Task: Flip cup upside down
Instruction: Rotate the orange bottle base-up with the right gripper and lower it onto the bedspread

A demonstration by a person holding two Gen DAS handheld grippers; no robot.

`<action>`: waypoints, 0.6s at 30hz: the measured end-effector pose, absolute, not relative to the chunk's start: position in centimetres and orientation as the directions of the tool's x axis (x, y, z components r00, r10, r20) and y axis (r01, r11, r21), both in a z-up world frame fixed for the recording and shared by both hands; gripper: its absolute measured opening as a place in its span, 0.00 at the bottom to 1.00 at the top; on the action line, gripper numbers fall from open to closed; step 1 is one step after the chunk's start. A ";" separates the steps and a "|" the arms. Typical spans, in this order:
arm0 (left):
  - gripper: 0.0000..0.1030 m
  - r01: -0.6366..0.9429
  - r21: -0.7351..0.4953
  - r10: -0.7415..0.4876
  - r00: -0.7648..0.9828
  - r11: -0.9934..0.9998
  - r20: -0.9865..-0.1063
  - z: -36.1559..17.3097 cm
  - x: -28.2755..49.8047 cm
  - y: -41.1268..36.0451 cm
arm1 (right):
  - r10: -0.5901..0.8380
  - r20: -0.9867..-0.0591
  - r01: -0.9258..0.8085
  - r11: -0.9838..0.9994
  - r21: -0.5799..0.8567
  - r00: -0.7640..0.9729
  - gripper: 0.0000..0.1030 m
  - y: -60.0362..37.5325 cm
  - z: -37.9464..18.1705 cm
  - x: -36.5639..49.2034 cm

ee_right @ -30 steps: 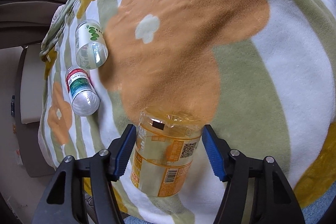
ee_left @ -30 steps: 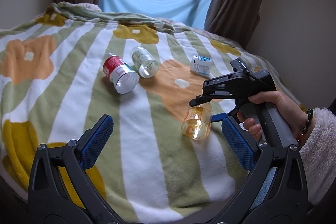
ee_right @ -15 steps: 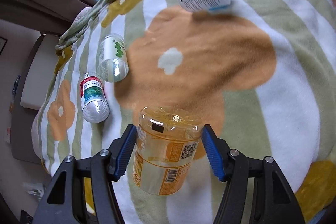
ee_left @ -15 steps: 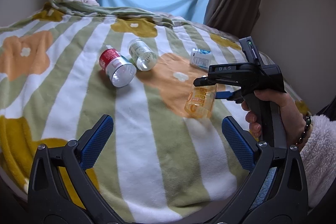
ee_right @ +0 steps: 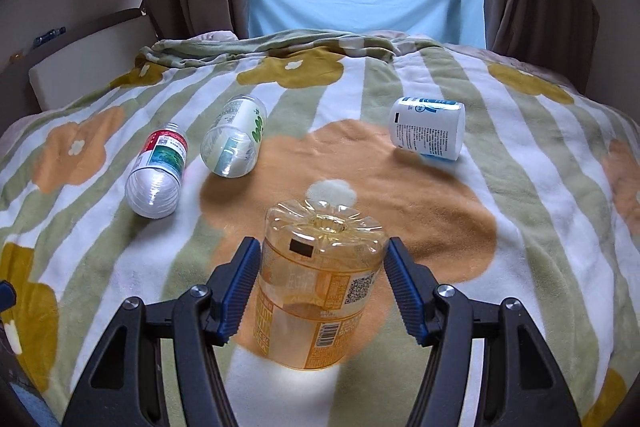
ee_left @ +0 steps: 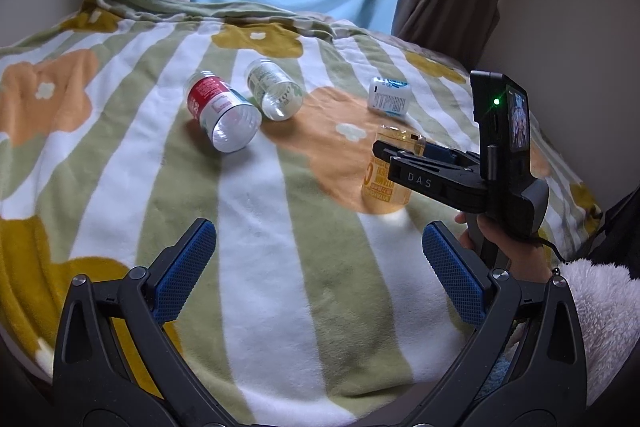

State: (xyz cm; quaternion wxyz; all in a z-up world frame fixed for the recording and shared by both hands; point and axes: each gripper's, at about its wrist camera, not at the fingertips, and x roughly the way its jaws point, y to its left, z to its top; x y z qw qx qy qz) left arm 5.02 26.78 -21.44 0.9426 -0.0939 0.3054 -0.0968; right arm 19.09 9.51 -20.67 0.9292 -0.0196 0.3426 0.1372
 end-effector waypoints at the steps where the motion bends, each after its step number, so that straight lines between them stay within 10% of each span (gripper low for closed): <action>1: 1.00 0.128 -0.238 -0.244 0.791 0.963 -0.560 -21.6 5.1 26.8 | 0.242 -0.636 -0.272 0.961 0.051 0.733 0.58 9.5 -20.7 18.8; 18: 1.00 0.144 -0.203 -0.238 0.780 0.968 -0.578 -22.3 5.6 25.8 | 0.293 -0.639 -0.362 0.932 0.025 0.711 0.58 10.3 -20.6 16.2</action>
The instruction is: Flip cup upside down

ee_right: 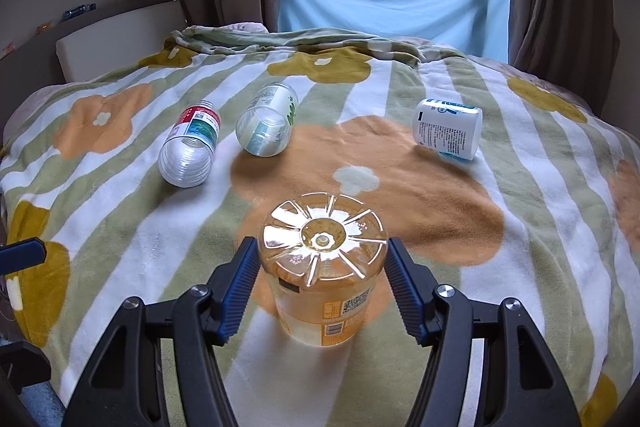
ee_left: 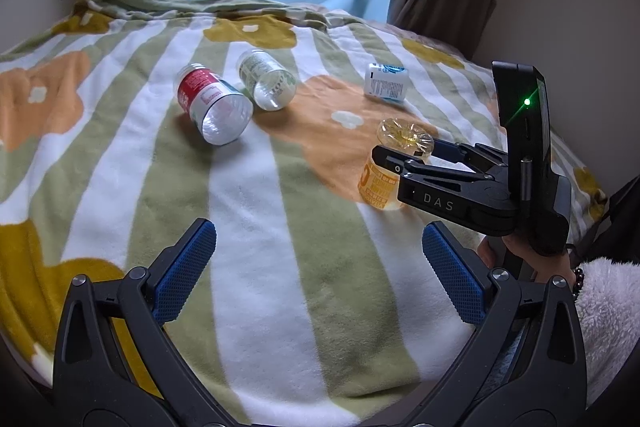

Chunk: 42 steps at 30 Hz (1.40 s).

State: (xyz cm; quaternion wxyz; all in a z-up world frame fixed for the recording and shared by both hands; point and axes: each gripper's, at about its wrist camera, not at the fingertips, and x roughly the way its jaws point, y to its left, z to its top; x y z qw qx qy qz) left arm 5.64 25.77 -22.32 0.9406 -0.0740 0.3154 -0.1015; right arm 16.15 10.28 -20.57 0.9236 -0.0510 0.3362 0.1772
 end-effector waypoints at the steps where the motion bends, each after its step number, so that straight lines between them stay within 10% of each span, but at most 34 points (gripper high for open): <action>1: 1.00 0.144 -0.203 -0.237 0.780 0.968 -0.578 -22.3 5.6 25.8 | 0.294 -0.638 -0.364 0.931 0.023 0.712 0.58 10.3 -20.6 16.0; 12: 1.00 0.144 -0.203 -0.237 0.779 0.969 -0.580 -22.5 5.7 25.7 | 0.285 -0.614 -0.373 0.928 -0.017 0.736 0.58 10.6 -20.9 15.7; 18: 1.00 0.143 -0.201 -0.236 0.779 0.969 -0.580 -22.4 5.7 25.7 | 0.299 -0.604 -0.374 0.927 0.001 0.739 0.99 10.3 -21.0 16.0; 31: 1.00 0.090 -0.170 -0.174 0.791 0.981 -0.587 -21.5 5.7 26.2 | 0.348 -0.576 -0.360 0.928 0.099 0.740 0.99 9.2 -20.1 15.2; 42: 1.00 -0.007 0.027 0.018 0.883 1.000 -0.469 -12.4 2.4 23.9 | 0.253 -0.447 -0.296 0.955 -0.027 0.858 0.99 6.0 -8.0 6.8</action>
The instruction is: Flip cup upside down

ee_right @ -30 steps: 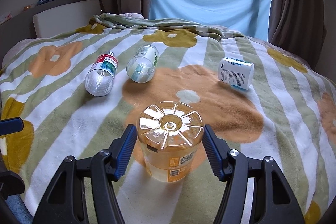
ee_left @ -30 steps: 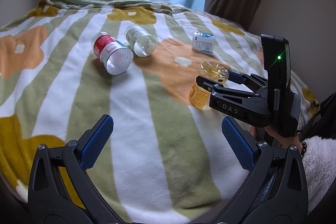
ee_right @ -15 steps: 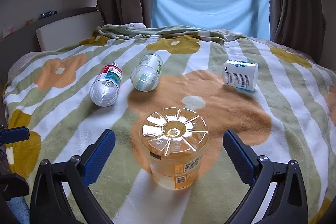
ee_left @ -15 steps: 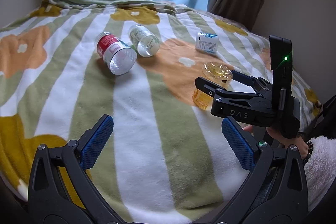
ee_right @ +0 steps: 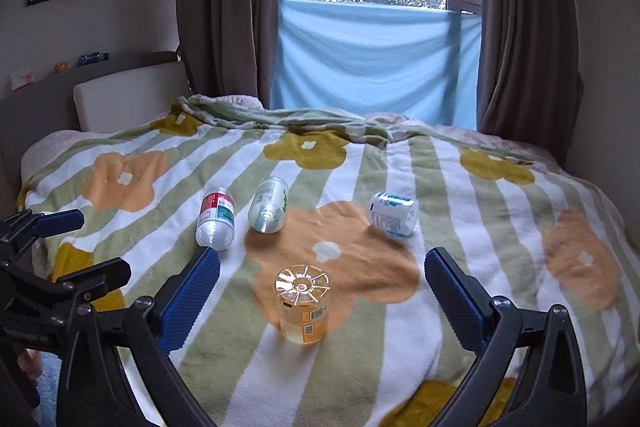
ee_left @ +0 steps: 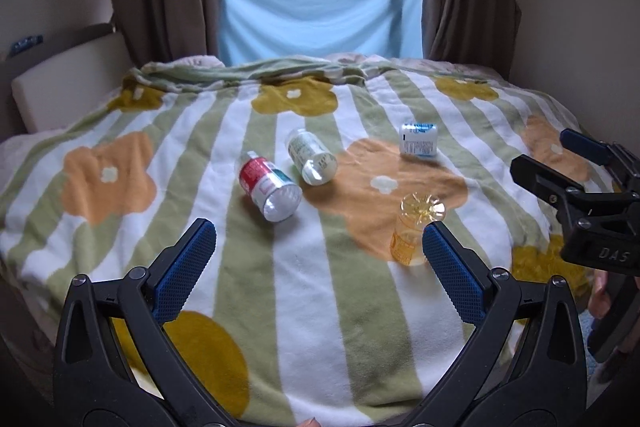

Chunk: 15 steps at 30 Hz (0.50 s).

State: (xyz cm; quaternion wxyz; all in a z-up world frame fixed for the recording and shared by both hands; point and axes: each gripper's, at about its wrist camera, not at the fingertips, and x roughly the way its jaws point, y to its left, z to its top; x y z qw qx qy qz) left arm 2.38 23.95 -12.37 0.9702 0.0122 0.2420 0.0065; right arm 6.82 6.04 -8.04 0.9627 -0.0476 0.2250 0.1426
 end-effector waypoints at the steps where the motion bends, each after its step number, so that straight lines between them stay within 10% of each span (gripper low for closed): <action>1: 1.00 -0.008 0.035 0.023 0.893 0.999 -0.450 -11.6 1.9 23.7 | 0.228 -0.433 -0.269 0.962 -0.036 0.872 0.99 5.7 -6.9 6.0; 15: 1.00 -0.054 -0.015 0.048 0.966 0.998 -0.253 -5.6 -4.1 22.2 | 0.076 -0.337 -0.087 0.996 -0.018 0.938 0.99 1.8 -1.6 -0.2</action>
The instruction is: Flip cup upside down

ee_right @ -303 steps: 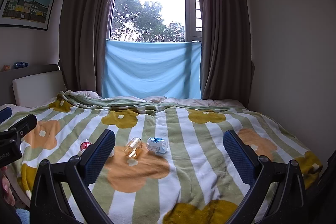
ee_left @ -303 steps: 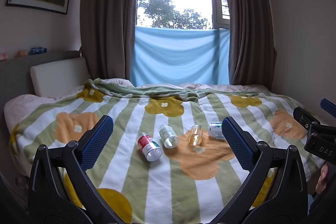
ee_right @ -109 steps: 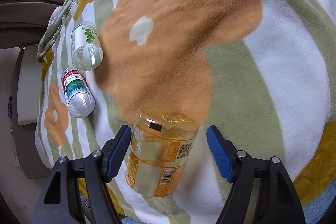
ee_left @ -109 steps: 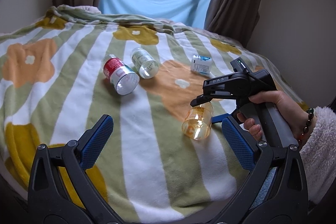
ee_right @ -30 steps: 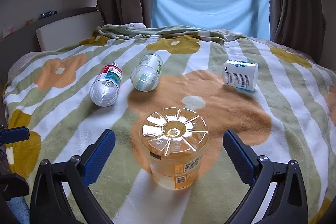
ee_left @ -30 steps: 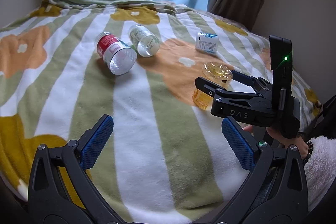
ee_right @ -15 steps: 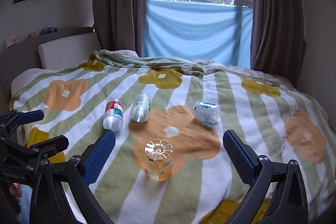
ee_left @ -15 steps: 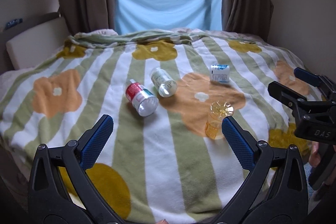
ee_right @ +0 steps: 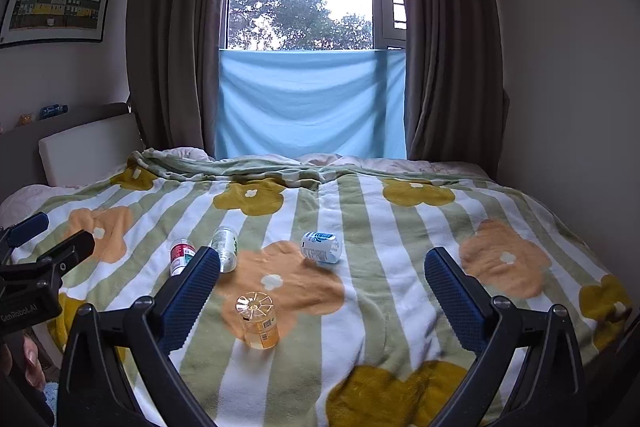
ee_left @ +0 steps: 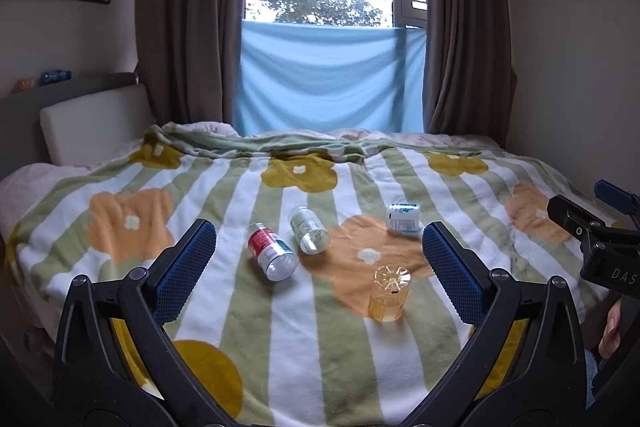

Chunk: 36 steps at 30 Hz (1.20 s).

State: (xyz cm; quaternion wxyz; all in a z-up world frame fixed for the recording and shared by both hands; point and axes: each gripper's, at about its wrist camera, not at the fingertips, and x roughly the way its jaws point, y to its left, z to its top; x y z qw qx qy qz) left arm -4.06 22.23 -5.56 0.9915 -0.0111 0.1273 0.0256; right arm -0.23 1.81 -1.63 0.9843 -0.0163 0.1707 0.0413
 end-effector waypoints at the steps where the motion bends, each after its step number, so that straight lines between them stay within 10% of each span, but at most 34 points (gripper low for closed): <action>1: 1.00 -0.061 -0.011 0.056 0.967 0.998 -0.248 -5.4 -4.3 22.1 | 0.073 -0.334 -0.086 0.996 -0.024 0.940 0.99 1.8 -1.6 -0.4; 36: 1.00 -0.056 -0.028 0.048 0.970 0.998 -0.240 -4.9 -5.1 21.6 | 0.041 -0.312 -0.048 0.999 -0.018 0.949 0.99 0.6 -1.1 -1.2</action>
